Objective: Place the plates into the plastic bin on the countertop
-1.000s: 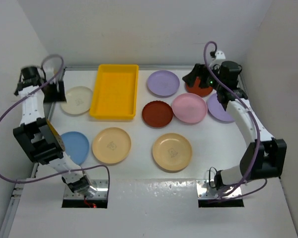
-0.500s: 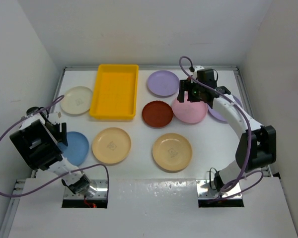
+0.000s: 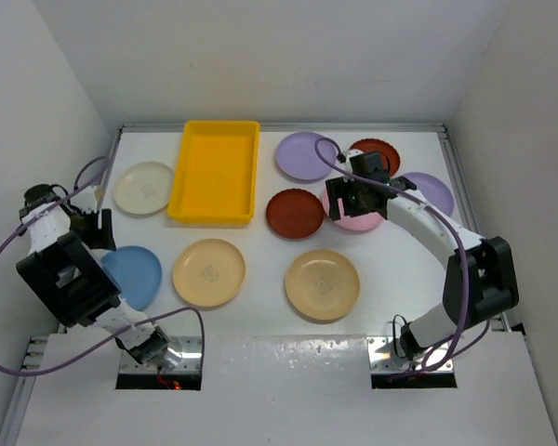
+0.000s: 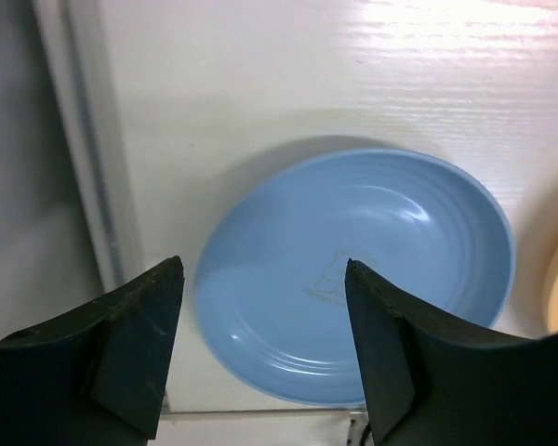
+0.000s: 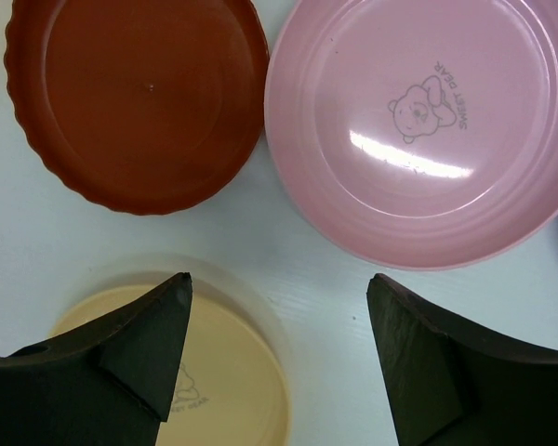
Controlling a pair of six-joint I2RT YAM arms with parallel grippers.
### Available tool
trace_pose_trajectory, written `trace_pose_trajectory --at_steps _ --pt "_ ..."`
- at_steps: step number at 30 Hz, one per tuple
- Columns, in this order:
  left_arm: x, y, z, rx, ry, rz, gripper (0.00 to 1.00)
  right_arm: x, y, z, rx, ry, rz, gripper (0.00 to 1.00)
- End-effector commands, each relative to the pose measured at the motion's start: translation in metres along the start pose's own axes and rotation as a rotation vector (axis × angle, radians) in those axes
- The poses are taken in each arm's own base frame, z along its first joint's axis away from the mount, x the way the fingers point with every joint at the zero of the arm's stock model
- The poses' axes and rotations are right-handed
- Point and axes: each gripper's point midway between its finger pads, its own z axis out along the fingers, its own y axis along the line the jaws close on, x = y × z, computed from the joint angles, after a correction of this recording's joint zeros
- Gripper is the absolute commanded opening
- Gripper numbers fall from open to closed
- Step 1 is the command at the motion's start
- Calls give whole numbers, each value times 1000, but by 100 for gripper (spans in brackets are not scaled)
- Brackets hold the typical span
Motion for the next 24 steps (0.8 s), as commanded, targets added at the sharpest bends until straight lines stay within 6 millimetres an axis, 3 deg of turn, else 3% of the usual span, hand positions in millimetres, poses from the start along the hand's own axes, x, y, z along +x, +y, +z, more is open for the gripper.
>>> trace_pose_trajectory --at_steps 1,4,9,12,13,14,17,20,24 --pt "3 19 -4 -32 -7 1 72 -9 3 -11 -1 -52 -28 75" --pt "39 30 18 -21 119 -35 73 1 0 -8 13 -27 -22 75" --pt "69 30 37 -16 190 -49 72 27 -6 -4 37 27 -5 74" --pt "74 25 41 3 200 -63 59 41 -8 -2 43 50 3 73" --pt "74 26 44 4 202 -64 51 47 -8 -1 44 59 7 71" --pt "74 25 44 3 202 -73 32 48 -7 0 38 58 12 69" --pt "67 30 40 0 197 -63 0 55 -6 3 31 64 4 63" --pt "51 31 27 56 130 -11 0 51 4 5 1 64 -15 58" --pt "-13 27 -30 137 -51 93 0 31 29 1 -45 39 -111 58"
